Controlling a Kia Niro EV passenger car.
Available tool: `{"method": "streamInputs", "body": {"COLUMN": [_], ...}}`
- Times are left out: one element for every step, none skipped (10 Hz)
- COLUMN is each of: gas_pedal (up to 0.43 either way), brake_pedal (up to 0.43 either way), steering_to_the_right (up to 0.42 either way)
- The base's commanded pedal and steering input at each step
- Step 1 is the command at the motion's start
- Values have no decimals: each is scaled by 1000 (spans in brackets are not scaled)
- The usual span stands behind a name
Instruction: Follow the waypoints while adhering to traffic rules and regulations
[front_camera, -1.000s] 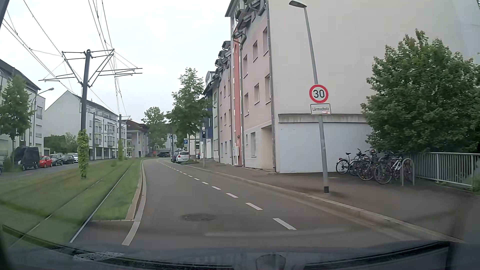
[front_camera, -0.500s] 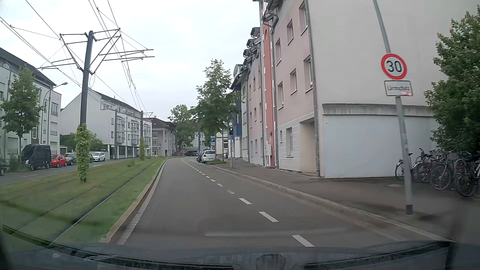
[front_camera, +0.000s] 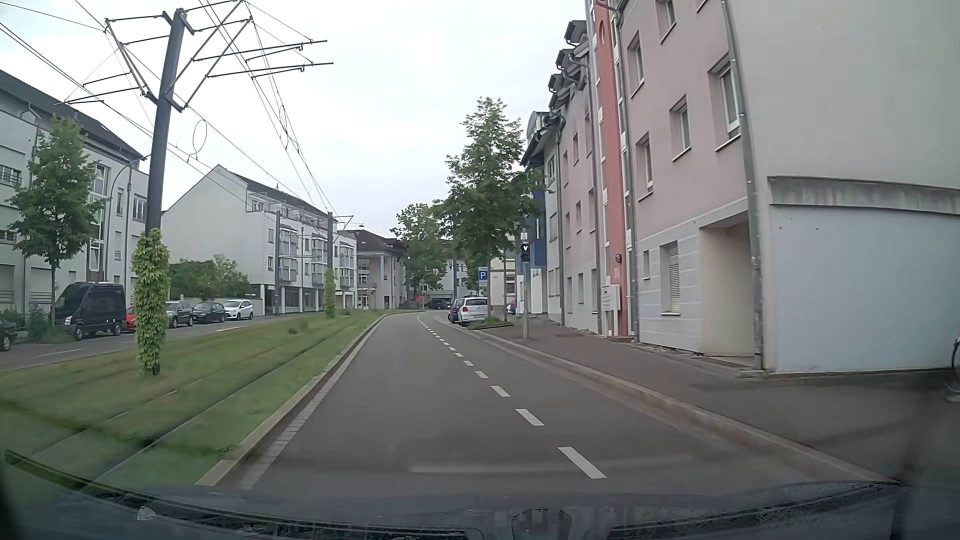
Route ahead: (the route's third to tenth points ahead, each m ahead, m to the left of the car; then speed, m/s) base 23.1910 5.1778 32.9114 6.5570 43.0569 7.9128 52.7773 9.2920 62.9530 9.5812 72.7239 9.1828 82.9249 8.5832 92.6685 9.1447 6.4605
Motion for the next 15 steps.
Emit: {"method": "streamInputs", "body": {"gas_pedal": [110, 110, 110, 110, 110, 110, 110, 110, 110, 110, 110, 110, 110, 110, 110], "brake_pedal": [0, 0, 0, 0, 0, 0, 0, 0, 0, 0, 0, 0, 0, 0, 0], "steering_to_the_right": [-123, -117, -113, -109, -104, -92, -78, -71, -62, -54, -45, -36, -25, -19, -13]}}
